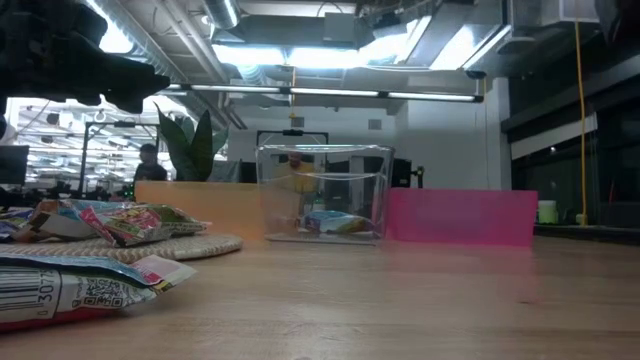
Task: Pick and place Granola Bars by type
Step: Put the bottom right yellow granola bar into the orange bin
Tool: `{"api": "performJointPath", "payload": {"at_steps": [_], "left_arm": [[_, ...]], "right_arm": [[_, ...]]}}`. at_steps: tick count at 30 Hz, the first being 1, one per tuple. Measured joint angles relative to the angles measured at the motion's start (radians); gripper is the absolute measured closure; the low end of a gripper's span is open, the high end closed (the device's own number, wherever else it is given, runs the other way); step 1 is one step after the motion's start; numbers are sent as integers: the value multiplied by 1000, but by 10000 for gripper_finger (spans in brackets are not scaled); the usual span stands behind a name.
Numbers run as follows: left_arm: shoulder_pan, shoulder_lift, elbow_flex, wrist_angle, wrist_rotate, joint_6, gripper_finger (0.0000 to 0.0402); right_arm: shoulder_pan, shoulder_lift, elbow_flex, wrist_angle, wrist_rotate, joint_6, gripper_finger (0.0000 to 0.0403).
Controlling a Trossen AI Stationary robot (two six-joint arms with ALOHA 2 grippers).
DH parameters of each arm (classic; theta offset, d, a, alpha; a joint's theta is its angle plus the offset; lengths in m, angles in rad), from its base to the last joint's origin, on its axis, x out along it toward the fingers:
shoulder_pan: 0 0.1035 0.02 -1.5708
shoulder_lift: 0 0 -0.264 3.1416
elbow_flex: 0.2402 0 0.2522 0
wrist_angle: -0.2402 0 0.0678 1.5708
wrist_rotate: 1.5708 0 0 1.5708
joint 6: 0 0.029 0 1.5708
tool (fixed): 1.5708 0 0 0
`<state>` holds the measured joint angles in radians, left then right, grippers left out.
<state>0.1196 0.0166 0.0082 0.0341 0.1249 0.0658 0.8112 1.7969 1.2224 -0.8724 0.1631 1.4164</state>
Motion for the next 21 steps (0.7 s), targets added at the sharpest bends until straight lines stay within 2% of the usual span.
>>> {"api": "performJointPath", "payload": {"at_steps": [6,15,21], "left_arm": [[0,0,0,0,0,0,238],[0,0,0,0,0,0,242],[0,0,0,0,0,0,241]], "right_arm": [[-3,0,0,-20,0,45,96],[-4,1,-42,-18,1,78,102],[-4,1,-121,79,-6,106,103]]}}
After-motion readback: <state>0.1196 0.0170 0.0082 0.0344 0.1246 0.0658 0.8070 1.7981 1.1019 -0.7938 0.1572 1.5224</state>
